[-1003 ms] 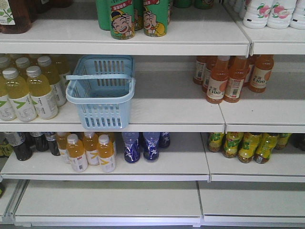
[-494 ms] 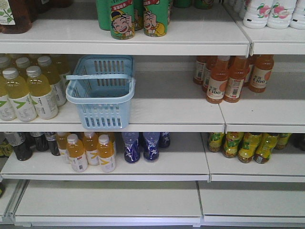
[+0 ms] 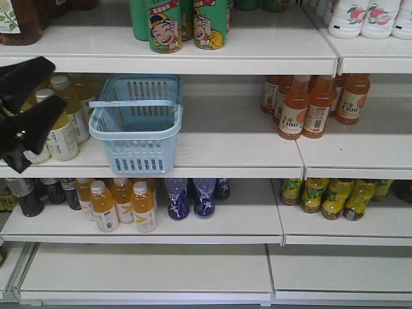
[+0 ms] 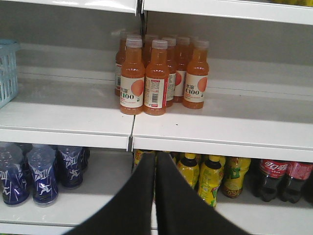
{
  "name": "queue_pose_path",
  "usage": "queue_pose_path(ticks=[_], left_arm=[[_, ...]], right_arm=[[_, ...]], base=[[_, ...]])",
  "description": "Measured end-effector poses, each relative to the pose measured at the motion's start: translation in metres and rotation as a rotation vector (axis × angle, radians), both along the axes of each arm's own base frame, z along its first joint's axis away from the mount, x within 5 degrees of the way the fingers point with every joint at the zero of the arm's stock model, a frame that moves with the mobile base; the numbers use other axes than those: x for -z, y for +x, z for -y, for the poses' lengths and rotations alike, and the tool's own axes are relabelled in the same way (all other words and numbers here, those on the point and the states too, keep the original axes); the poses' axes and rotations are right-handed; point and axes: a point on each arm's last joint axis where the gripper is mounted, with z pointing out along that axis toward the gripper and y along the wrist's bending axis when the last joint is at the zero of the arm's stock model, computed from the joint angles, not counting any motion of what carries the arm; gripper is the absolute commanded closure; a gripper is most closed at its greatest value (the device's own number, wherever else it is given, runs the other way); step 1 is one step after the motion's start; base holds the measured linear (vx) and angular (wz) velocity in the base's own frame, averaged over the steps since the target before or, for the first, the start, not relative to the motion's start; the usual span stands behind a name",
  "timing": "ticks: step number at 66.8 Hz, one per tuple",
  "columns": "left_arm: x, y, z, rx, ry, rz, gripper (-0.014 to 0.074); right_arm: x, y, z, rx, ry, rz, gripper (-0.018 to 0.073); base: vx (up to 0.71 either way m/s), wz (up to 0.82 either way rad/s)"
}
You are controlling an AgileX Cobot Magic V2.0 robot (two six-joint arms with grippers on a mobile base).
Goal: Place coke in basket with both arms
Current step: 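Reach the left gripper toward the light-blue basket's handle, then close the left gripper on the basket handle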
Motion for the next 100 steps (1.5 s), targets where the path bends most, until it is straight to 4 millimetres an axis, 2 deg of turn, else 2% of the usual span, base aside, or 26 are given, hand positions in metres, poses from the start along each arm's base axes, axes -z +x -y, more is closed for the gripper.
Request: queue_pose_path(ticks=[6, 15, 25, 33, 64, 92, 100], left_arm=[[0.025, 0.023, 0.003, 0.023, -0.007, -0.081, -0.0005], [0.057, 0.060, 0.008, 0.055, 0.004, -0.147, 0.0011], [0.071, 0.099, 0.013, 0.093, -0.015, -0.123, 0.0019], [0.082, 0.120, 0.015, 0.110, -0.028, -0.120, 0.0019], [0.123, 0.180, 0.011, 0.013, -0.095, -0.198, 0.0019], [0.141, 0.225, 0.009, -0.039, -0.114, -0.227, 0.0020], [0.139, 0.234, 0.009, -0.049, -0.132, -0.210, 0.0021]], right_arm=[[0.000, 0.000, 0.000, 0.000, 0.000, 0.000, 0.0564], [0.000, 0.000, 0.000, 0.000, 0.000, 0.000, 0.0564], [0.000, 0.000, 0.000, 0.000, 0.000, 0.000, 0.0564], [0.000, 0.000, 0.000, 0.000, 0.000, 0.000, 0.0564], [0.000, 0.000, 0.000, 0.000, 0.000, 0.000, 0.0564], [0.000, 0.000, 0.000, 0.000, 0.000, 0.000, 0.0564], [0.000, 0.000, 0.000, 0.000, 0.000, 0.000, 0.0564]], base=[[0.00, 0.00], [0.00, 0.00], [0.00, 0.00], [0.00, 0.00], [0.00, 0.00], [0.00, 0.00], [0.00, 0.00]])
